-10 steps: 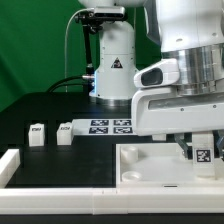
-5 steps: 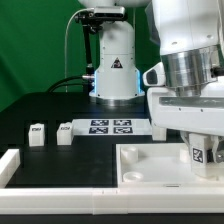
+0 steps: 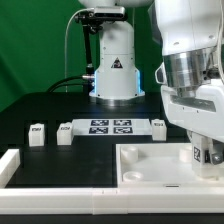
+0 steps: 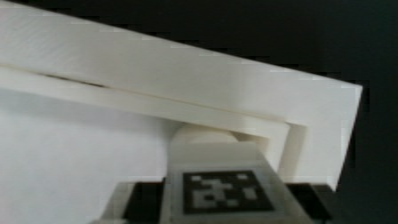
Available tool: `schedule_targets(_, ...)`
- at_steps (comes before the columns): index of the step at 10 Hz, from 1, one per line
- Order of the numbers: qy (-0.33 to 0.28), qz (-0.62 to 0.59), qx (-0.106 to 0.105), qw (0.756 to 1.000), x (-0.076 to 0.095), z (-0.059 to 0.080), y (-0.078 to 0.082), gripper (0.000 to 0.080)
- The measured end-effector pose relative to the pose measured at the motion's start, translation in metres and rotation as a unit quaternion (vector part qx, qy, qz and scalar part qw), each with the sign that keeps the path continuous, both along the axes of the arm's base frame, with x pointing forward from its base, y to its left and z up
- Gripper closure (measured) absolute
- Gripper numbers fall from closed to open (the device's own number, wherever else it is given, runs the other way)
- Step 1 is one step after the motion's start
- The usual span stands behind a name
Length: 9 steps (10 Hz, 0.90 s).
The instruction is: Assemble one leg
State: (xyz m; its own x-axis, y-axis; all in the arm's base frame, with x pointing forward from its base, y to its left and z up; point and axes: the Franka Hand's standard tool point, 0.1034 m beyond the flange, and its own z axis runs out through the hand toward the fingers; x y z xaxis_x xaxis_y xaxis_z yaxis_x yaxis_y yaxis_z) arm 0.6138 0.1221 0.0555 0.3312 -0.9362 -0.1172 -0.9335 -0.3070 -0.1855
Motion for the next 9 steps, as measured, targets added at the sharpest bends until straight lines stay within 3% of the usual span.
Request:
schedule_targets(2, -0.008, 0.045, -0.005, 0.999, 0.0001, 0.0049, 0.0016, 0.021)
schedule_targets(3, -0.021, 0.106, -0.014, 0.994, 0.0008, 0.0086, 0.0021, 0.0169)
schedule_targets(5, -0.044, 0.249, -0.042, 0.967, 0.0015, 0.0093, 0.003, 0.0154)
schedule_targets(6, -0.059, 0.363, -0.071, 0.927, 0.0031, 0.0101, 0.0042, 0.0151)
schedule_targets(7, -0.062, 0.408, -0.081, 0.907, 0.0038, 0.0097, 0.0051, 0.0151)
schedule_targets(9, -0.071, 0.54, -0.106, 0.832, 0.0048, 0.0065, 0.0024, 0.0151)
